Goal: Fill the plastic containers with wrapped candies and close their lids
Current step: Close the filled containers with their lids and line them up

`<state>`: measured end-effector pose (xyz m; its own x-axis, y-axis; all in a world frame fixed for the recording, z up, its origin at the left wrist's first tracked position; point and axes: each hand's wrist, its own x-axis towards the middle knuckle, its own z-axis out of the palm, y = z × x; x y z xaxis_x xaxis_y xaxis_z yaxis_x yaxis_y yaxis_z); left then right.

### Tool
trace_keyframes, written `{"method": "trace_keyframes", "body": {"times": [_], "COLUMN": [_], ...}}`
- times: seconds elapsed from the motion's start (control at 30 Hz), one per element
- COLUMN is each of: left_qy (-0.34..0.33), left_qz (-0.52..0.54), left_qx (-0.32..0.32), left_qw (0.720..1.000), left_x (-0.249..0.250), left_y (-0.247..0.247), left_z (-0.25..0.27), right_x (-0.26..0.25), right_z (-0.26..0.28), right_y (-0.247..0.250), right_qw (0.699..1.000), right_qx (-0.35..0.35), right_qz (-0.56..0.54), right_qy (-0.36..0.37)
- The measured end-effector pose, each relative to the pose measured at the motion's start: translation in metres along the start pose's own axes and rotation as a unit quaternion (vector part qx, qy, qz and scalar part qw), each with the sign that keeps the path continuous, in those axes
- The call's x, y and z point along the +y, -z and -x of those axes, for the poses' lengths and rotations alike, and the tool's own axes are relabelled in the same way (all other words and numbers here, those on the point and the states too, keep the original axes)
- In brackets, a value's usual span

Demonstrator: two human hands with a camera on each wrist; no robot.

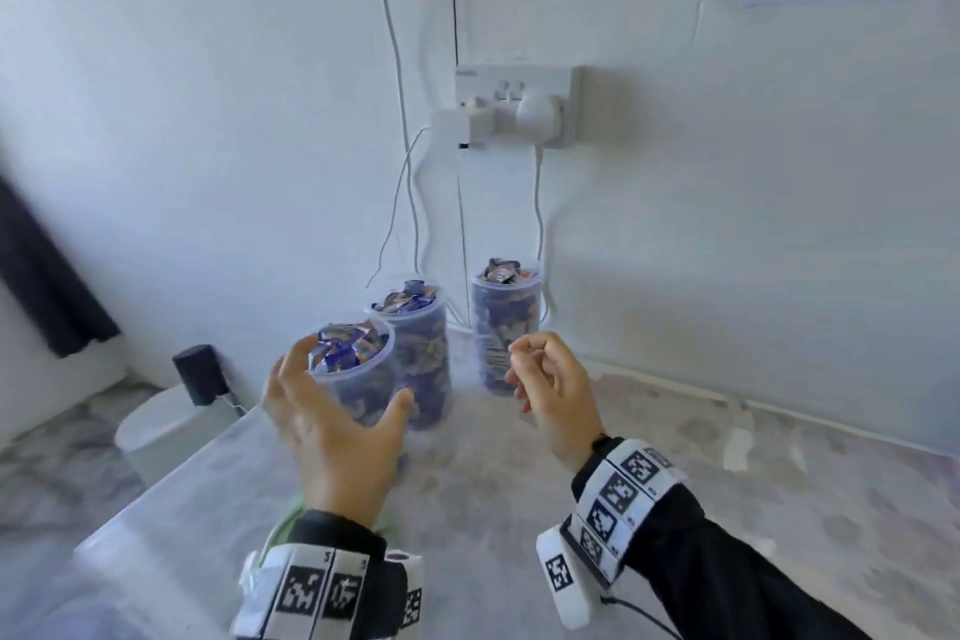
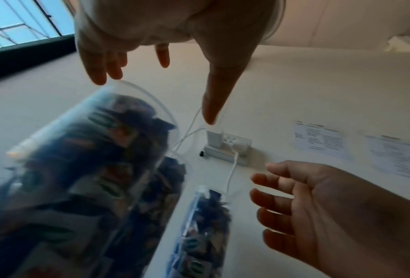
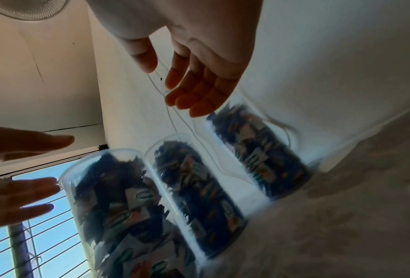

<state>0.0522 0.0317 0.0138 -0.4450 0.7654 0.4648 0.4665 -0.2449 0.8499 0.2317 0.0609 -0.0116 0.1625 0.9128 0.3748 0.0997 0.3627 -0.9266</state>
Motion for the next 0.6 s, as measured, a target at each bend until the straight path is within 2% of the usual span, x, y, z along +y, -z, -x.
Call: {"method": "trace_keyframes", "body": {"times": [0.17,0.23,0.3,0.47,0.6], "left_qy": [0.046,0.082,0.102,0.087,0.059], "left_qz": [0.032,0.085,0.114,0.143,0.178], "left_qx": [-0.082,-0.138,-0.165,-0.154,-0.186], "left_qw": [0.995,0.983,0.974,0.974,0.965], "left_x": [-0.028,-0.037,-0.045,-0.057,-0.057], "left_y": [0.020,0.023,0.024,0.024,0.028], "left_z": [-0.034,-0.045,-0.051,-0.051,-0.048], "right_x": [0.006,0.007,0.010,0.012,0.001], "right_z": [-0.016,-0.016,-0.015,-0.012,-0.003], "right_y": [-0.065,-0.082,-0.095,-0.104,-0.092], "right_qw": [0.996,0.993,0.989,0.991,0.991], "right_qx": [-0.087,-0.117,-0.142,-0.130,-0.122], "right_qz": [-0.001,-0.015,-0.027,-0.026,-0.042], "right_qy": [-0.022,-0.026,-0.034,-0.029,-0.019]}}
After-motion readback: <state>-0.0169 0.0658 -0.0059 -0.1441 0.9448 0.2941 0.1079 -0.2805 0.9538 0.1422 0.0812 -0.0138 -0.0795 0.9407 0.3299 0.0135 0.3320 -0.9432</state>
